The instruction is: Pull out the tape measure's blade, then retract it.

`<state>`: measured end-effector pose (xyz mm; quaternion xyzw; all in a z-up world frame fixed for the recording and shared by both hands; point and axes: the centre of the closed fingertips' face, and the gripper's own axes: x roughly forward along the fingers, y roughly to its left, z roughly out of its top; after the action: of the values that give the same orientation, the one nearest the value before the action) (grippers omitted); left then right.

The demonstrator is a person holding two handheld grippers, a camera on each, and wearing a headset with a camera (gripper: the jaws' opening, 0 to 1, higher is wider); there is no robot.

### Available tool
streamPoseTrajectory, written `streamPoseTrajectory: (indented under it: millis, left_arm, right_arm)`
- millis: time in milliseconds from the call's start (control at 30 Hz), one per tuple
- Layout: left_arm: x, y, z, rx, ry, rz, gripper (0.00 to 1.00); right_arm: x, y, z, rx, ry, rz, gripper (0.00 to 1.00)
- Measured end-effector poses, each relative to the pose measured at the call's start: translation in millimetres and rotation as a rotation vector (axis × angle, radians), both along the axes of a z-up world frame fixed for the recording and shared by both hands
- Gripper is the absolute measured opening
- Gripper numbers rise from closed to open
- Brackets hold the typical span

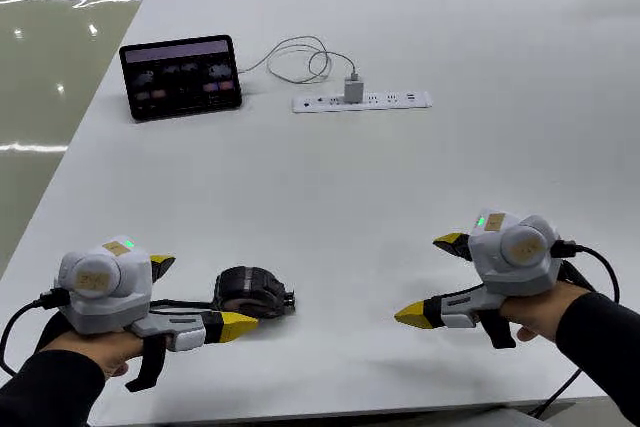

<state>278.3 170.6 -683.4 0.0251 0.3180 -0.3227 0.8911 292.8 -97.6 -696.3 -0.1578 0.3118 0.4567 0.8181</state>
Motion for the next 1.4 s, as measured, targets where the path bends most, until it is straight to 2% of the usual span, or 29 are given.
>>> streamPoseTrajectory:
  millis: [233,333,433,500,733,867,933,1133,1400]
  left_arm:
    - [-5.5,16.7,2.4,-0.013,0.004,0.029,1.0]
    - [-8.0,21.9,2.1,-0.002,0.002,0.037,1.0]
    - [-9.5,26.9,3.6,-0.007,-0.003,0.051,1.0]
    - [-10.9,29.4,4.3,-0.024,0.005,0.06,1.0]
    - [-16.1,35.9,2.3,0.007,0.005,0.055,1.0]
    - [-17.4,38.7,3.0,0.009,0.01,0.057,1.0]
    - [-17.4,40.1,3.7,0.009,0.009,0.059,1.0]
    - [-18.0,42.8,4.6,0.007,0.01,0.061,1.0]
    - [-18.6,43.0,3.7,0.002,0.016,0.057,1.0]
  right_arm:
    - [-8.4,-27.2,0.0,0.006,0.0,-0.047,0.84]
    - [-13.0,-39.8,0.8,-0.006,-0.004,-0.061,0.84]
    - [-16.2,-52.0,1.8,-0.003,0.0,-0.081,0.85]
    - [-18.1,-60.5,0.8,-0.007,0.002,-0.093,0.85]
    - [-32.8,-70.0,3.4,-0.028,-0.002,-0.08,0.91]
    - [-36.0,-75.4,3.2,-0.037,-0.001,-0.086,0.96]
    - [-37.0,-77.4,4.6,-0.024,0.003,-0.093,1.0]
    - [-37.6,-88.0,2.6,-0.029,0.012,-0.115,1.0]
    - [-39.1,-92.7,-0.3,-0.035,0.021,-0.125,1.0]
